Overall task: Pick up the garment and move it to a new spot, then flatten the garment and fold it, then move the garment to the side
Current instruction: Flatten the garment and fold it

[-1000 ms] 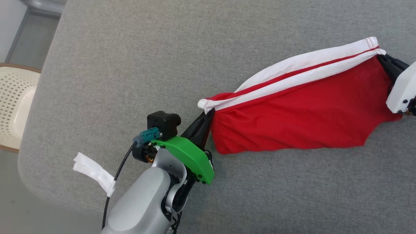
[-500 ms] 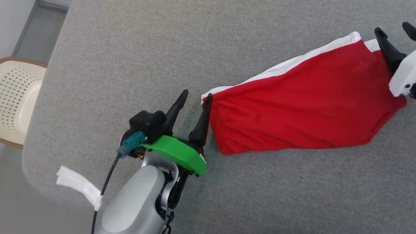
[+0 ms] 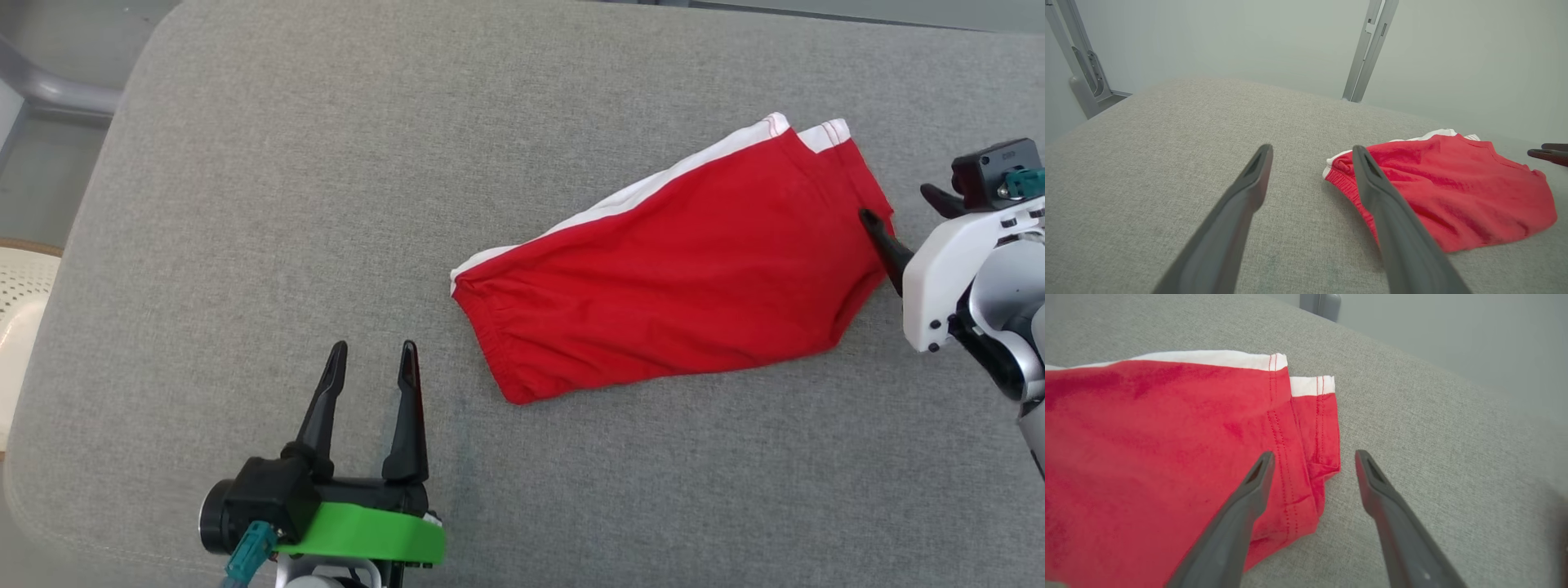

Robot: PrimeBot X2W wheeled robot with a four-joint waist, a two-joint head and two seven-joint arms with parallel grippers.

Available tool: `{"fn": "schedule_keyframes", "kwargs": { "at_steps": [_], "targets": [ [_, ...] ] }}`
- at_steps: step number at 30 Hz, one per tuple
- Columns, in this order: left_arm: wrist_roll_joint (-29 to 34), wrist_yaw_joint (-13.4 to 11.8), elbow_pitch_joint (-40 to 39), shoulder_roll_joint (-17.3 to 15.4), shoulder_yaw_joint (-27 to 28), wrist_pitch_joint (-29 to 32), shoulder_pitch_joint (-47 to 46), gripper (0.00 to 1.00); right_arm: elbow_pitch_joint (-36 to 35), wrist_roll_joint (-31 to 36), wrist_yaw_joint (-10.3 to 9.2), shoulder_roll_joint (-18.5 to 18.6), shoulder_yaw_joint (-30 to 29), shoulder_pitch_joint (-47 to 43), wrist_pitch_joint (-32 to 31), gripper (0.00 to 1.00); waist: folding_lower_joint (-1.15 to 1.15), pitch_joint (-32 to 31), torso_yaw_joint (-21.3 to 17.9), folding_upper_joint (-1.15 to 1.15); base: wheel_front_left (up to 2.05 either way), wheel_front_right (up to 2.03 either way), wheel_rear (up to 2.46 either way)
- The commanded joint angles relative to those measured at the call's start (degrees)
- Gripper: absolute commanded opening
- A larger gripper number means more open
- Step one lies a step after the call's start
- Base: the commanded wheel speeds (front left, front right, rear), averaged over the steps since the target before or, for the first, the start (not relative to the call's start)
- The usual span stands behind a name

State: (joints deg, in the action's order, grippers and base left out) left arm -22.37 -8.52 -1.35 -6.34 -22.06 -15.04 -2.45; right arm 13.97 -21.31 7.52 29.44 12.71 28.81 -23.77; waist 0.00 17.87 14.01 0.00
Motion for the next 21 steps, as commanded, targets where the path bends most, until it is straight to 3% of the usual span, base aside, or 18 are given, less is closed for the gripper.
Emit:
{"fn": "schedule_keyframes", "kwargs": {
  "at_steps": [1,9,20,21],
  "targets": [
    [0.84,1.11,-0.02,0.69,0.90,-0.13,0.88,1.00,-0.39,1.30,-0.06,-0.38,-0.86,1.17,-1.26,1.00,0.00,0.82,0.37,0.00,0.00,0.00,0.00],
    [3.05,5.49,0.23,3.34,2.82,-0.14,-1.17,1.00,1.97,7.61,-0.06,-0.79,-2.55,7.26,-8.26,1.00,0.00,7.18,5.32,0.00,0.00,0.00,0.00],
    [-0.95,3.37,0.21,3.44,1.02,-0.15,-1.94,1.00,10.96,6.54,-0.02,-2.39,-3.27,5.62,-13.45,1.00,0.00,7.18,7.48,0.00,0.00,0.00,0.00],
    [-0.88,3.38,0.29,3.44,1.19,-0.15,-1.80,1.00,11.20,5.70,-0.01,-2.58,-3.21,5.12,-13.85,0.81,0.00,6.90,7.30,0.00,0.00,0.00,0.00]
  ]
}}
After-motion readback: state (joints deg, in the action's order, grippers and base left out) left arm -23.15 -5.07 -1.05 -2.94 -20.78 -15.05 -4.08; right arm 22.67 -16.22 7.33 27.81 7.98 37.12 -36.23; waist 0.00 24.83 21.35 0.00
